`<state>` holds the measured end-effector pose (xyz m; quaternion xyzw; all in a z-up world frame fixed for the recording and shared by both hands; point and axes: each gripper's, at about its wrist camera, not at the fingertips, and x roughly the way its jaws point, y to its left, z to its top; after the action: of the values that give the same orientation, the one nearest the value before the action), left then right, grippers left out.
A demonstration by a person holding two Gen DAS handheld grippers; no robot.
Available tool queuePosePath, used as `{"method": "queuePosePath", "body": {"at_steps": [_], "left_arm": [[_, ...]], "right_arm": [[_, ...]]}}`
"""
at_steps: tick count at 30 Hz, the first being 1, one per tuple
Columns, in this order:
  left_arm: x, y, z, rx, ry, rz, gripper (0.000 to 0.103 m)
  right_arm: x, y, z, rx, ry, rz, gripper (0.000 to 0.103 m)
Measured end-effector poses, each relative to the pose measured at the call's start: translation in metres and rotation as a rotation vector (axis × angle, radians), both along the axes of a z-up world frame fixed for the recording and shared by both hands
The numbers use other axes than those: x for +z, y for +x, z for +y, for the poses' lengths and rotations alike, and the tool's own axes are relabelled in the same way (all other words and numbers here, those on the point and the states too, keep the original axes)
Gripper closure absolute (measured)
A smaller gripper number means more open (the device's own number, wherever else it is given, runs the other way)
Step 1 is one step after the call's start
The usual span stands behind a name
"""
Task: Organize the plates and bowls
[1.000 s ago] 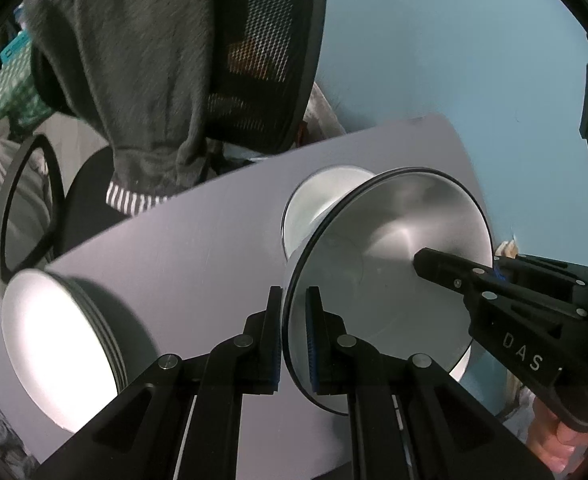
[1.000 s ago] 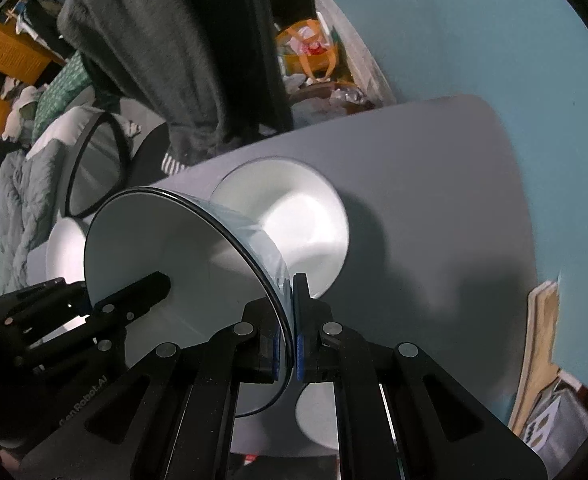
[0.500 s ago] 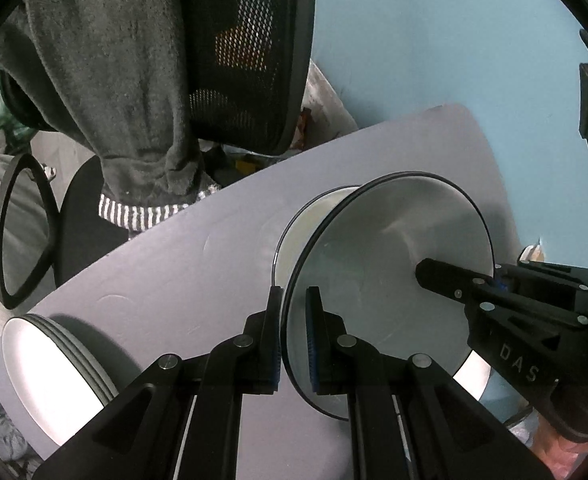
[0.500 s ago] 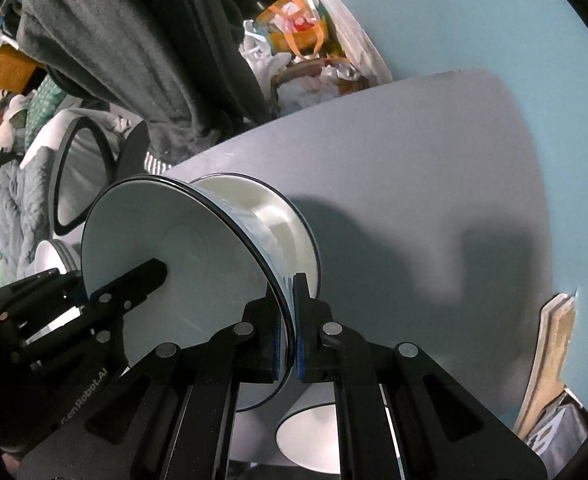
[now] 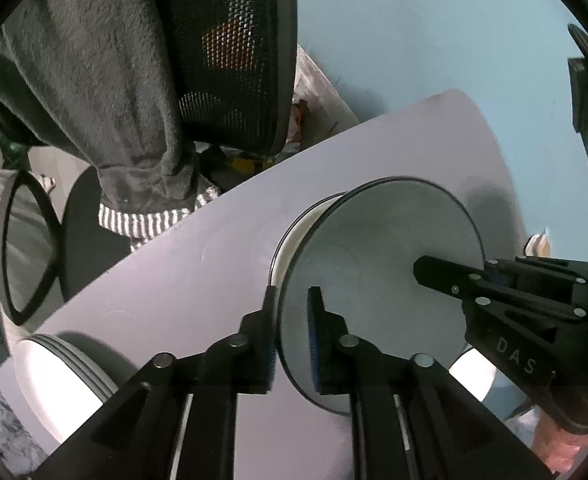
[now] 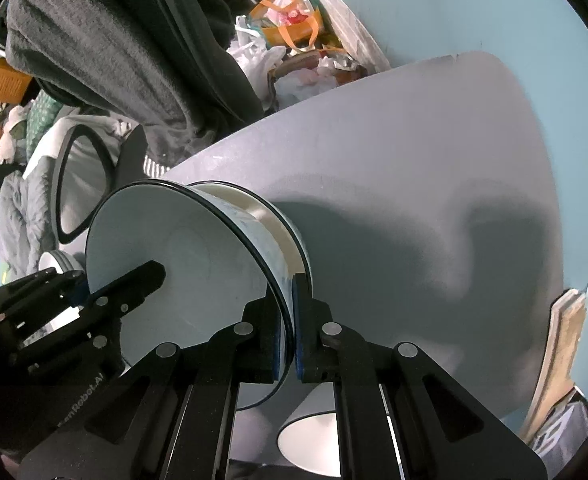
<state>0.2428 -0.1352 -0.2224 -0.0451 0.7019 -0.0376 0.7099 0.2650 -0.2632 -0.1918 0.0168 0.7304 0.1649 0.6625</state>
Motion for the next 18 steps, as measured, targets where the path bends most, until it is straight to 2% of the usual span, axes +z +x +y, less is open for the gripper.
{"method": "queuePosePath", "body": {"at_steps": [4,10,15,18], "left_arm": [[-0.001,0.002,-0.005,-0.036,0.045,0.009,0.084],[-0.002,0.003,-0.003,-0.044,0.038,0.019,0.083],[-0.004,0.002,-0.002,-0.039,0.039,0.026,0.083],[-0.005,0.001,-0.003,-0.038,0.022,0.032,0.083]], "right_arm": [[0.003,-0.003,0.005,0.016,-0.032,-0.006,0.097],[0.004,-0.001,0.005,0.013,-0.043,0.002,0.096],[0.008,-0.001,0.006,0.008,-0.052,0.014,0.091],[0.011,0.001,0.006,0.006,-0.065,0.002,0.083]]}}
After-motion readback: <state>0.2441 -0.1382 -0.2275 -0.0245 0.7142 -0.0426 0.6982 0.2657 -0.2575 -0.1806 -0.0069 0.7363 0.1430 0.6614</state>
